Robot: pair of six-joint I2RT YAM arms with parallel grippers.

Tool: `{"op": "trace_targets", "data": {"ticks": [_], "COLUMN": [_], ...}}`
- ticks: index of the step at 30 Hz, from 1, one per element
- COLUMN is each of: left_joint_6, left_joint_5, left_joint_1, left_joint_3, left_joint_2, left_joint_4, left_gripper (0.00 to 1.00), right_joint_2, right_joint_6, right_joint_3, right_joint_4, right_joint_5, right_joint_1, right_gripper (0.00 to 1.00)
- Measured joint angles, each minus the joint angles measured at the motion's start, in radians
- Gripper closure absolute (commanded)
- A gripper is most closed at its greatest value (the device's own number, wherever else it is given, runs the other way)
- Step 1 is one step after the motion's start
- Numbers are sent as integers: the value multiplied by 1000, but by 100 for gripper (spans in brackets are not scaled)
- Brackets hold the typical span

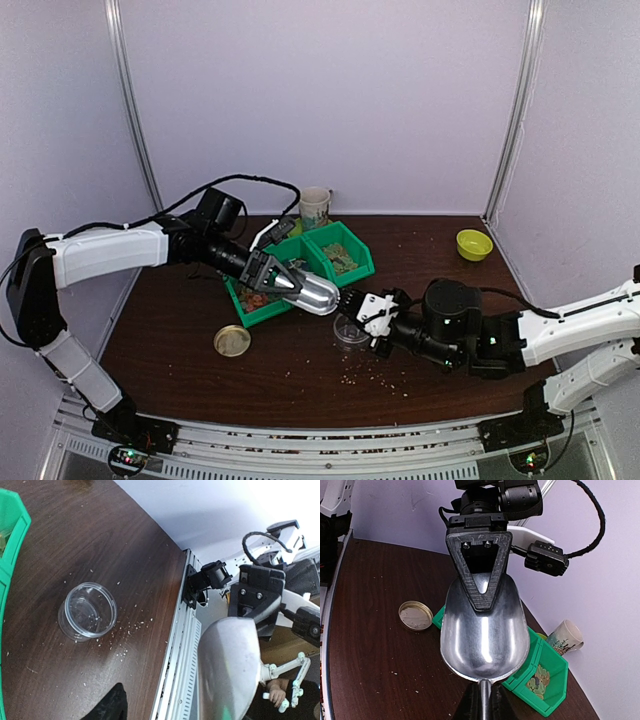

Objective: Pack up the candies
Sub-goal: Pass from the left arm to the right, then adjust the plate at the center of the board.

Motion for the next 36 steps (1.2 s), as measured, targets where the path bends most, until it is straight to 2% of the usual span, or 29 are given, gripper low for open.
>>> {"op": "trace_targets", "data": {"ticks": [7,26,36], "left_joint_6": [5,9,21], "left_joint_5": [-42,-201,-305], "left_joint_1": [23,111,150], "left_joint_3": [0,0,0], "left_joint_2": [-20,-102,-121], "left_joint_4": [-2,-4,-18], "left_gripper": [3,2,2], "right_joint_2": [-36,-200,-219], "right_joint_6": [40,192,278], "right_joint_3": [-16,-86,-85], "right_joint_4": [-6,-62,-126], "right_joint_5": [10,73,70], "right_joint_1": [0,-46,-68], "right_gripper": [100,100,100]}}
